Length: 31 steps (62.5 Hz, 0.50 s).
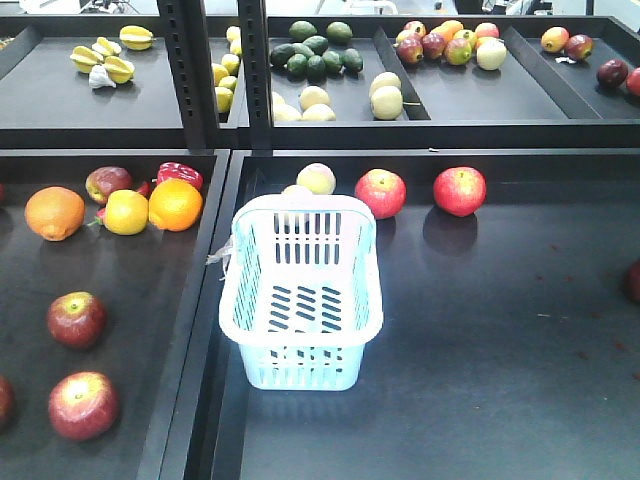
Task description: Pick three apples into basket with both arms
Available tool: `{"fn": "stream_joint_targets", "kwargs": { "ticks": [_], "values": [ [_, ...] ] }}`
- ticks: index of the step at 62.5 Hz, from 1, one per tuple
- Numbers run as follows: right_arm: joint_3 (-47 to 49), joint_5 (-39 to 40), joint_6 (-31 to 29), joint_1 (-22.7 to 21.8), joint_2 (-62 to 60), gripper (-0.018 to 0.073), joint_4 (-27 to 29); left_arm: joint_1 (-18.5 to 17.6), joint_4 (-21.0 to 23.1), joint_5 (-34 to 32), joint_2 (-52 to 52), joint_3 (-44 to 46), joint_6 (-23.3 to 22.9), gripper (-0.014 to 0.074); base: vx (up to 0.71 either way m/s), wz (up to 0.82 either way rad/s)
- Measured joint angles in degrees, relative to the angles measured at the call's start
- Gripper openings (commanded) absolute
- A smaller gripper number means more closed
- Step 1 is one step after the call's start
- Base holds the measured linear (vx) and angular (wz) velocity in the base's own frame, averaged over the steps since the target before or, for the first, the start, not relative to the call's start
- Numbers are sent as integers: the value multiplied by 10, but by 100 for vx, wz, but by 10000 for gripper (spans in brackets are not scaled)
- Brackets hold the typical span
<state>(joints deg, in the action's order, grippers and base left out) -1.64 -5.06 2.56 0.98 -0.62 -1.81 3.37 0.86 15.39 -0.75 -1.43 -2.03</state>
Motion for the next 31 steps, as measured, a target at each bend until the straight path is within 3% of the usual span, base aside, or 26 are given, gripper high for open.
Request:
{"fn": "stream_joint_targets", "kwargs": {
  "ticks": [31],
  "values": [
    [0,0,0,0,0,-1,0,0,0,0,0,0,0,-6,0,0]
  ]
}}
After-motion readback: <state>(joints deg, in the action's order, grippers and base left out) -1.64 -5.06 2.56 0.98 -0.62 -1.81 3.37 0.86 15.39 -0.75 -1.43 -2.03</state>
